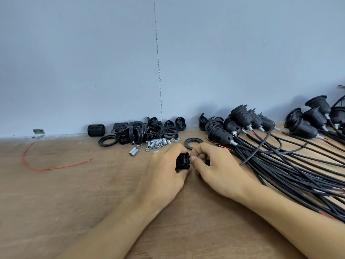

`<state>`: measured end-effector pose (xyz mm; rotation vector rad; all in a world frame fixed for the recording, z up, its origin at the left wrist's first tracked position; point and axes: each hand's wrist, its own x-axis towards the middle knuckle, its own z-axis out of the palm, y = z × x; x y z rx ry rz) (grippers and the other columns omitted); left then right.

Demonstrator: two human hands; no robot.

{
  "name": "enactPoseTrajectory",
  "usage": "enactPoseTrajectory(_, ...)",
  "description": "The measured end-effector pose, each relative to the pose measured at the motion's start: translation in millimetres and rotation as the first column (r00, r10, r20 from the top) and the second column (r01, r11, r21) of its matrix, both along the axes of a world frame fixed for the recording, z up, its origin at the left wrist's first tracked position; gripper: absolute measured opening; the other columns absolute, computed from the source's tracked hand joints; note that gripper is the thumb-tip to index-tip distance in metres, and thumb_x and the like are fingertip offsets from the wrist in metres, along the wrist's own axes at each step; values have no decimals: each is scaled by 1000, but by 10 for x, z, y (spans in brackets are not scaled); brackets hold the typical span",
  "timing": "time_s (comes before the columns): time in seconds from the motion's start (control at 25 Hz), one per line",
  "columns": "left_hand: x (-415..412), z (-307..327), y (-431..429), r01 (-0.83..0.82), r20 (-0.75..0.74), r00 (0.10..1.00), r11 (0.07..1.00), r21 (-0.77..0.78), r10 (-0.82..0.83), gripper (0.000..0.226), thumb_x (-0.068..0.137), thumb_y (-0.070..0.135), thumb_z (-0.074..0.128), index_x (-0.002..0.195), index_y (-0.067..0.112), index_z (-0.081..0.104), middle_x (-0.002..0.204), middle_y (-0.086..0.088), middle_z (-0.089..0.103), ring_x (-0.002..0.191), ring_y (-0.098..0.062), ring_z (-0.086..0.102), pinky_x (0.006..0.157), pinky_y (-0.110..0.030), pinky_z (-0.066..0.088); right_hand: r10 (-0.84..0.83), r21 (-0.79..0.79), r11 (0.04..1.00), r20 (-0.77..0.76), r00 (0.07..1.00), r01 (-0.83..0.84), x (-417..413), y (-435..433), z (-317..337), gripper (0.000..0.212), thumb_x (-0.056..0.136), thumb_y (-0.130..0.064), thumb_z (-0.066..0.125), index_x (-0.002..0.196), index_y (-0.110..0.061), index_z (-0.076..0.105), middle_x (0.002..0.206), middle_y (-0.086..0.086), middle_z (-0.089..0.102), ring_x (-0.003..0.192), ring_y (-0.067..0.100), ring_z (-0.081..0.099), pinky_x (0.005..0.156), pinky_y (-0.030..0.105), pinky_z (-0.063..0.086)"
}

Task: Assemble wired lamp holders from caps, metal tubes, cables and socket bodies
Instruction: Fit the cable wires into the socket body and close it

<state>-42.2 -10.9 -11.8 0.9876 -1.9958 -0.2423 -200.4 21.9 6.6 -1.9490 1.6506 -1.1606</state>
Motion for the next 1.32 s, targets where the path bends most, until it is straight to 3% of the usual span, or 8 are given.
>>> enactPoseTrajectory(0.12,4,31,16,11,65,998,1000,-21,-10,29,76,9,82,97,22,68,90,18,62,83,0,53,73,-4,37,0,-3,1000,-3,1000,0,-8,-11,-7,17,94,-11,60,81,-21,63,67,-3,67,65,10,59,64,22,46)
enactPoseTrajectory(0.32,-3,75,51,26,122,992,999,-30,-22,29,76,7,79,99,19,68,96,10,67,90,-7,56,77,-21,43,2,-22,1000,-14,1000,-2,-9,-2,-8,19,94,-9,59,79,-20,62,63,-4,67,62,8,59,61,16,44)
enactPoseTrajectory(0.48,-7,82,52,28,131,991,999,-23,-25,29,77,6,79,101,18,69,98,8,68,93,-9,57,79,-22,43,6,-13,1000,-6,1000,-6,-8,-7,2,20,94,-8,58,79,-20,61,65,-3,69,61,5,60,61,13,43)
enactPoseTrajectory(0.84,1,60,-2,57,142,988,998,-22,-53,29,79,8,79,104,18,70,98,9,66,95,-5,53,80,-6,36,4,44,999,35,999,-5,-74,-46,32,17,92,-13,63,78,-22,66,72,0,72,74,20,67,76,36,54)
enactPoseTrajectory(0.96,-4,29,-31,4,92,996,999,35,-7,30,80,18,81,107,24,69,98,13,64,93,-7,56,78,-14,40,-12,44,999,17,1000,11,-134,-80,35,14,92,-18,66,80,-26,69,73,-6,72,73,9,65,74,26,53)
enactPoseTrajectory(1.08,31,6,-96,-32,16,999,993,115,30,31,78,31,84,103,36,67,92,18,64,88,-2,57,72,-8,38,-1,50,999,-62,998,4,-236,-106,58,8,89,-30,70,97,-31,68,89,-12,69,81,-6,61,72,7,41)
enactPoseTrajectory(1.2,52,-6,-142,-60,-75,994,970,236,80,41,74,36,87,104,42,60,95,24,63,90,6,56,73,-1,36,54,184,983,-238,970,-9,-383,-134,134,40,82,-44,75,117,-34,58,106,-13,61,88,0,56,80,15,44)
enactPoseTrajectory(1.32,51,-13,-183,-53,-168,979,945,323,112,44,68,37,91,93,41,55,92,22,63,90,11,55,72,0,37,93,262,965,-273,958,-19,-504,-155,208,42,81,-44,78,117,-31,60,102,-12,62,88,2,58,82,20,49)
